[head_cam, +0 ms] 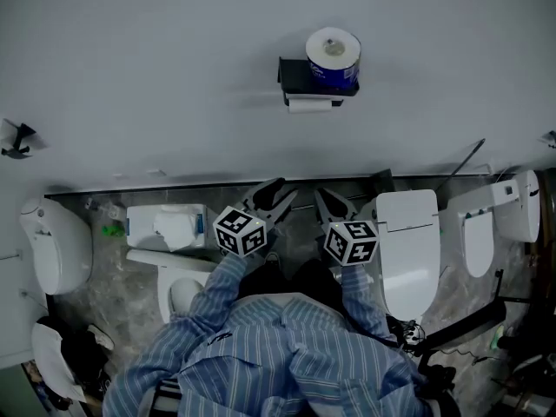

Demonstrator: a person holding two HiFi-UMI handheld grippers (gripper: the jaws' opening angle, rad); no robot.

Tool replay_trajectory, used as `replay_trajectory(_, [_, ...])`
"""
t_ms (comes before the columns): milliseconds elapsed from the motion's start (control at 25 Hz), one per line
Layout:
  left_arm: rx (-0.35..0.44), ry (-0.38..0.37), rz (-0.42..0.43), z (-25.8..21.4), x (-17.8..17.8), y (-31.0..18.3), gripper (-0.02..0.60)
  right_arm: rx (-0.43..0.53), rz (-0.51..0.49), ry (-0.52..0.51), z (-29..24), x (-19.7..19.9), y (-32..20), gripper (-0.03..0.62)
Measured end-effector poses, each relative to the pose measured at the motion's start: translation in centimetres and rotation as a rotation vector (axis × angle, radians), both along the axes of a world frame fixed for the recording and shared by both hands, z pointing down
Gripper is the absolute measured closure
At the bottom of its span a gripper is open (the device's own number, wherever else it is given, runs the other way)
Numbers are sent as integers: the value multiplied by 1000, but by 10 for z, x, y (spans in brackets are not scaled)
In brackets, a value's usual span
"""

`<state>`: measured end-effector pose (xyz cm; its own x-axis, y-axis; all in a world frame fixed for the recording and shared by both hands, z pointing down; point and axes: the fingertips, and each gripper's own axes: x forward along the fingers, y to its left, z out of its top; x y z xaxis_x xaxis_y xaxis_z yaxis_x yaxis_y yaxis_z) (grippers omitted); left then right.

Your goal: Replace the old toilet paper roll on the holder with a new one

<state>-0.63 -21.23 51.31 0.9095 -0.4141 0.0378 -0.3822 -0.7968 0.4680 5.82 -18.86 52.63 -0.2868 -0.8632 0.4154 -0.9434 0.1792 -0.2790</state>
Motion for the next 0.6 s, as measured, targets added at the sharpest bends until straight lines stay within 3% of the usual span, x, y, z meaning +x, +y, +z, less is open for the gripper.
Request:
replay_trajectory(160, [-35,25,-11,-2,5,-17,428,1,9,-16,1,6,-12,572])
replay_trajectory(360, [-47,41,-51,-8,11,-47,426,-6,-49,-12,4,8,-33,572])
replay_trajectory(600, [-67,93,-111,-20,30,-89,372,2,-119,-7,-3,24,-63,572])
